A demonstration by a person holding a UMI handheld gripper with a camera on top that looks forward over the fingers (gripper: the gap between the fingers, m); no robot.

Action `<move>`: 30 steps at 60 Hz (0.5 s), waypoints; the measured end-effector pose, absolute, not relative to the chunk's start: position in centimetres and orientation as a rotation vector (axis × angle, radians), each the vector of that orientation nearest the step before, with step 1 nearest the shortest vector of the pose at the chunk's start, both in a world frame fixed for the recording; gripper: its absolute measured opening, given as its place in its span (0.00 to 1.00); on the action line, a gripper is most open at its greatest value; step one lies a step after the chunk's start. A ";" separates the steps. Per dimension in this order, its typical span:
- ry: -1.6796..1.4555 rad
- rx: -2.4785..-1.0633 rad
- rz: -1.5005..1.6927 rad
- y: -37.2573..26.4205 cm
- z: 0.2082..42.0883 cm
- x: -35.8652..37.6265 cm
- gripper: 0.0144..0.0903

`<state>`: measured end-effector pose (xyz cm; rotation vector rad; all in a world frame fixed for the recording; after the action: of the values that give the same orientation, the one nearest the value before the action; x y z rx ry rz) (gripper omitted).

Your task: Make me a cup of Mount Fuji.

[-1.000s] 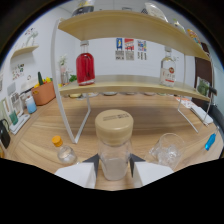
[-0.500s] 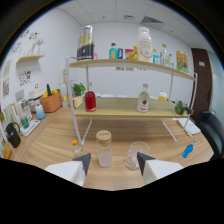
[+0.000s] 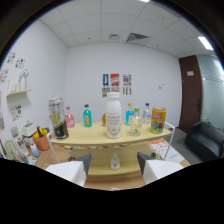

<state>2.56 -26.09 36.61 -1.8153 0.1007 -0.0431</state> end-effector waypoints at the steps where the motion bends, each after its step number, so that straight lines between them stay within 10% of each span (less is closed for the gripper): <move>1: 0.105 -1.811 -0.044 -25.7 37.3 2.7 0.94; 30: 0.040 -1.786 -0.014 -12.2 40.4 3.3 0.93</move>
<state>3.33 -12.16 40.44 -1.7855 0.0398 -0.0139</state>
